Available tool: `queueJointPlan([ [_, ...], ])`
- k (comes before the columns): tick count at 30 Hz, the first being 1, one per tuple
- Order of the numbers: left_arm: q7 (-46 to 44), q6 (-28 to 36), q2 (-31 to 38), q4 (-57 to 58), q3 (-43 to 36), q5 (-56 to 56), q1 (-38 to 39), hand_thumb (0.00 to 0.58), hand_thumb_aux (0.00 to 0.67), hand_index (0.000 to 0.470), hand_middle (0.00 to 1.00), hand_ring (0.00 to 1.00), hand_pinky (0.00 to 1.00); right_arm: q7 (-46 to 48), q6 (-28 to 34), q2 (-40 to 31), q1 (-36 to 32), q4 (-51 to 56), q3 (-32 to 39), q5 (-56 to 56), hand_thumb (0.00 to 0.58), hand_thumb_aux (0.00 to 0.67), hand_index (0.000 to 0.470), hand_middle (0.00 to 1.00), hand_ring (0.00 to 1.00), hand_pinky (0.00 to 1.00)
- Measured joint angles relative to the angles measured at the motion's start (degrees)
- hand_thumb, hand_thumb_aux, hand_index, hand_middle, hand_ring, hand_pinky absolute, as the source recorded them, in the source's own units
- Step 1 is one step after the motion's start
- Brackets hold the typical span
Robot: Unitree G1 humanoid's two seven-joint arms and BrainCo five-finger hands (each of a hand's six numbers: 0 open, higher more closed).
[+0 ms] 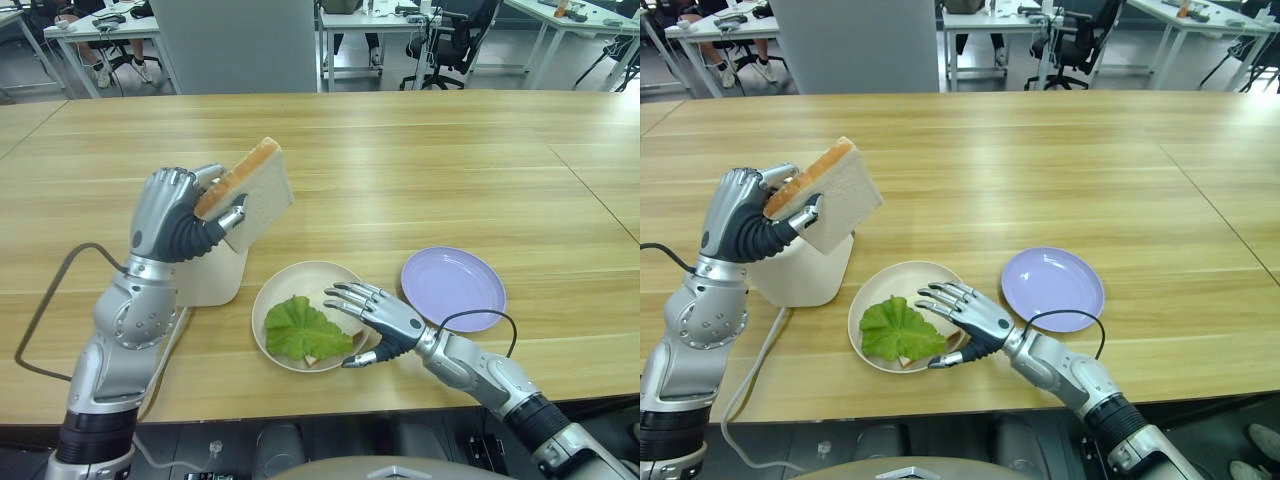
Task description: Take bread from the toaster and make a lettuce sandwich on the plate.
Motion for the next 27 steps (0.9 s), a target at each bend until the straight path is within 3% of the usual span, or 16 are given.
queueJointPlan([
  [1, -0.13, -0.44, -0.57, 0.16, -0.6, 0.2, 0.05, 0.58, 0.67, 0.46, 1.0, 1.0, 1.0, -0.15, 0.32, 0.74, 0.09, 0.12, 0.38, -0.19, 0.265, 0.176, 0.121, 0.0, 0.0, 0.0],
  [2, -0.15, -0.72, -1.21, 0.56, -1.24, 0.52, 0.11, 0.58, 0.67, 0.46, 1.0, 1.0, 1.0, -0.32, 0.82, 1.57, 0.1, 0.37, 0.67, -0.53, 0.265, 0.176, 0.121, 0.0, 0.0, 0.0],
  [4, -0.15, -1.11, -2.29, 1.39, -2.5, 1.49, 0.34, 0.58, 0.67, 0.46, 1.0, 1.0, 1.0, -0.77, 1.61, 3.0, 0.09, 1.35, 0.87, -1.19, 0.343, 0.242, 0.166, 0.0, 0.0, 0.0],
  [6, -0.1, -1.7, -3.33, 2.66, -4.23, 2.97, 0.82, 0.58, 0.67, 0.46, 1.0, 1.0, 1.0, -1.63, 2.75, 4.55, -0.07, 2.79, 1.02, -2.02, 0.363, 0.26, 0.179, 0.0, 0.0, 0.0],
  [8, 0.05, -2.05, -4.4, 4.03, -5.59, 4.37, 1.23, 0.58, 0.67, 0.46, 1.0, 1.0, 1.0, -2.55, 4.04, 5.96, -1.07, 4.66, 1.87, -2.62, 0.443, 0.344, 0.236, 0.0, 0.0, 0.0],
  [14, 1.02, -2.8, -5.63, 5.61, -6.56, 6.49, 1.37, 0.58, 0.67, 0.46, 1.0, 1.0, 1.0, -4.49, 6.81, 7.99, -4.43, 11.54, 3.23, -4.49, 0.48, 0.391, 0.269, 0.0, 0.0, 0.0],
  [23, 1.03, -2.87, -5.99, 5.66, -6.67, 6.99, 1.43, 0.58, 0.67, 0.46, 1.0, 1.0, 1.0, -2.78, 8.38, 7.73, -5.24, 15.17, 5.81, -4.19, 0.458, 0.363, 0.249, 0.0, 0.0, 0.0],
  [26, 1.03, -2.85, -6.02, 5.66, -6.67, 7.52, 1.43, 0.58, 0.67, 0.46, 1.0, 1.0, 1.0, -1.86, 8.27, 7.18, -5.32, 14.98, 5.94, -3.62, 0.478, 0.389, 0.267, 0.0, 0.0, 0.0],
  [27, 1.03, -2.85, -6.04, 5.66, -6.67, 7.7, 1.43, 0.58, 0.67, 0.46, 1.0, 1.0, 1.0, -1.6, 8.3, 6.99, -5.32, 14.67, 6.07, -3.44, 0.509, 0.436, 0.299, 0.0, 0.0, 0.0],
])
